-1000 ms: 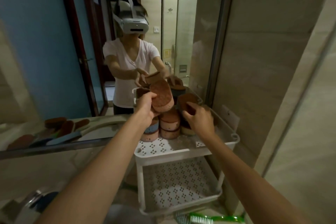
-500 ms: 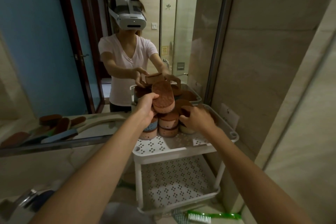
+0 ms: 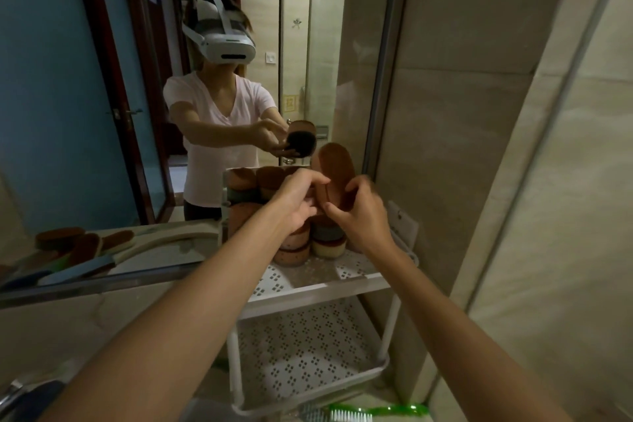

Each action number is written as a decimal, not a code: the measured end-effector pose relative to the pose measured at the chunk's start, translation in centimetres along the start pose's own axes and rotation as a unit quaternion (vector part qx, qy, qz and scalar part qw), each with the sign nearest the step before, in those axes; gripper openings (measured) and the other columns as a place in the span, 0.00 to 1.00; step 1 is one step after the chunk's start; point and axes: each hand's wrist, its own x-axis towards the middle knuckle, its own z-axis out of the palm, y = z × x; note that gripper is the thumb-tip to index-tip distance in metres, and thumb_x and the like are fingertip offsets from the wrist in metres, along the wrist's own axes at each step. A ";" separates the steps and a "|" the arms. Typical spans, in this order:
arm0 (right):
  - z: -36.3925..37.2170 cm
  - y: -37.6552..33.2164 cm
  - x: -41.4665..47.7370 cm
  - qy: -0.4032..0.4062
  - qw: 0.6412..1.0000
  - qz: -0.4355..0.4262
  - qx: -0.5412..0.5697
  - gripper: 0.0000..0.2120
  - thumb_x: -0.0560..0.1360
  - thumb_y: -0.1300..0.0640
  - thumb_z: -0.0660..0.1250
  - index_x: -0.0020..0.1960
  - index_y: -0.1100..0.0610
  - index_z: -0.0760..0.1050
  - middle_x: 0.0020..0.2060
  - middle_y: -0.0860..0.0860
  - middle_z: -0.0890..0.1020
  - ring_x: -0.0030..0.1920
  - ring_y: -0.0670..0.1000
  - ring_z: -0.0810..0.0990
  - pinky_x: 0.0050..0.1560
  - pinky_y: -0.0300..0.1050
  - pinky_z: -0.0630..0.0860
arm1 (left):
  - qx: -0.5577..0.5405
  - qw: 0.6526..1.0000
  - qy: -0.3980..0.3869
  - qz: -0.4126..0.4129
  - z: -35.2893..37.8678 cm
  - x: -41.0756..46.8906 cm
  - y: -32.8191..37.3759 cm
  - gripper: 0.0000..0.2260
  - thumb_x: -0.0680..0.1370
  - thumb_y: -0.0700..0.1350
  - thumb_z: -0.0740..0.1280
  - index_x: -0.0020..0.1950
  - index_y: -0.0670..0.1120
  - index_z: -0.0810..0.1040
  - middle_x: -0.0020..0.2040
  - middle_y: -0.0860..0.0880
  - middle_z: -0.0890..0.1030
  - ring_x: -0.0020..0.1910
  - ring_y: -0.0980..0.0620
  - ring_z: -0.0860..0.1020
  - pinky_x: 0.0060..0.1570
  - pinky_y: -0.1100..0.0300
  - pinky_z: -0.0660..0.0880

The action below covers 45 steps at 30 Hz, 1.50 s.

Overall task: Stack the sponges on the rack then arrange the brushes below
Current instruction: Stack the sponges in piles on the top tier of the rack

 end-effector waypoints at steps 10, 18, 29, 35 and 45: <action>-1.2 4.4 1.3 -0.012 0.992 0.103 -0.073 0.23 0.77 0.51 0.63 0.70 0.51 0.63 0.64 0.59 0.69 0.60 0.59 0.73 0.54 0.45 0.70 | 0.693 0.711 -0.020 0.118 -2.5 2.2 -3.3 0.22 0.81 0.54 0.50 0.75 0.52 0.58 0.78 0.47 0.52 0.78 0.46 0.50 0.74 0.42 0.45; 0.5 5.6 2.1 -0.112 0.981 0.089 -0.130 0.24 0.77 0.49 0.61 0.72 0.48 0.62 0.69 0.58 0.69 0.66 0.59 0.71 0.64 0.52 0.71 | 0.755 0.645 -0.068 0.094 -3.2 2.2 -4.5 0.24 0.82 0.57 0.46 0.77 0.53 0.50 0.79 0.48 0.48 0.78 0.49 0.47 0.74 0.44 0.44; 0.6 4.1 2.5 -0.221 0.935 0.103 -0.259 0.27 0.79 0.51 0.57 0.76 0.47 0.53 0.75 0.62 0.50 0.73 0.63 0.56 0.72 0.57 0.61 | 0.772 0.626 -0.077 0.080 -3.0 1.9 -4.3 0.25 0.81 0.57 0.47 0.78 0.53 0.48 0.79 0.48 0.46 0.78 0.48 0.46 0.74 0.44 0.44; -0.6 3.5 0.4 -0.160 0.946 0.033 -0.279 0.26 0.79 0.54 0.57 0.75 0.49 0.55 0.75 0.62 0.50 0.76 0.63 0.47 0.74 0.61 0.52 | 0.734 0.664 -0.053 0.131 -1.9 0.0 -3.4 0.23 0.82 0.51 0.51 0.77 0.47 0.56 0.79 0.46 0.48 0.78 0.49 0.45 0.75 0.48 0.43; -0.4 2.5 -14.8 0.046 0.992 -0.093 -0.067 0.19 0.68 0.58 0.57 0.54 0.64 0.78 0.52 0.61 0.79 0.53 0.61 0.79 0.53 0.45 0.74 | 0.478 0.821 0.099 0.294 -2.9 -13.7 -10.4 0.09 0.79 0.40 0.59 0.51 0.39 0.78 0.50 0.44 0.77 0.48 0.49 0.75 0.48 0.60 0.68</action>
